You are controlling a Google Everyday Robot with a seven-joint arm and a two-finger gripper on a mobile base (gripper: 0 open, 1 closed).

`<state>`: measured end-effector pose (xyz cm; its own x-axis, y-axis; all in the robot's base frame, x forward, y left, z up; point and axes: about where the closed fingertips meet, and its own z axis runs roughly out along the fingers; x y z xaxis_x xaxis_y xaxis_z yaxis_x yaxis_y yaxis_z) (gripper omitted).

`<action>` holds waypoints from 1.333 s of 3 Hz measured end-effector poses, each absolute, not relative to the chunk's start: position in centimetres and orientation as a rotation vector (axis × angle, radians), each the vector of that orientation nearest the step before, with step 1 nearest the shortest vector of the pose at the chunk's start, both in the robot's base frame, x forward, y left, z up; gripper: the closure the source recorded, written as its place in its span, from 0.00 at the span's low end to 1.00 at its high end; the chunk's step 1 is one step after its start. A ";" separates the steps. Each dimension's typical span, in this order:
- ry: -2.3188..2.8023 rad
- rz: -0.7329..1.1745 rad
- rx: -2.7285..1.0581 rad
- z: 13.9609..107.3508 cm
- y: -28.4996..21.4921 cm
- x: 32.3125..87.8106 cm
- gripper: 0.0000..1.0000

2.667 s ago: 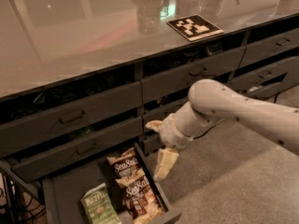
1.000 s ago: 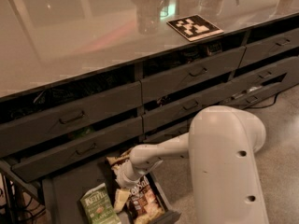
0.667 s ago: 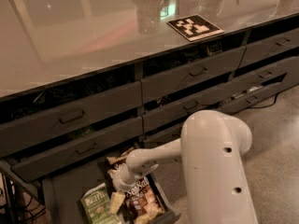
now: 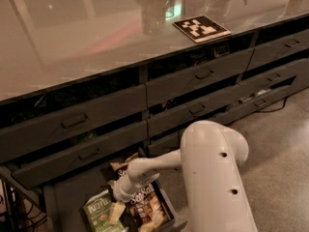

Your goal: Pick green jalapeno chip bag from bottom drawer and place on counter

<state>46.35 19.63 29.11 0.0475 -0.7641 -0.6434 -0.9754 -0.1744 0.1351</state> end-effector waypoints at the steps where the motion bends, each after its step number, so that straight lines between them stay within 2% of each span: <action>1: 1.716 0.900 -2.039 27.0 21.3 46.1 0.00; 4: 1.837 0.837 -2.156 16.3 23.8 45.7 0.00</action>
Offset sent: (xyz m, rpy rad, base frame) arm 0.0028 0.0533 -0.0882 -0.0858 0.0340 0.1494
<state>45.75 23.81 16.34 0.0738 -0.8473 -0.5260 -0.9530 -0.2153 0.2130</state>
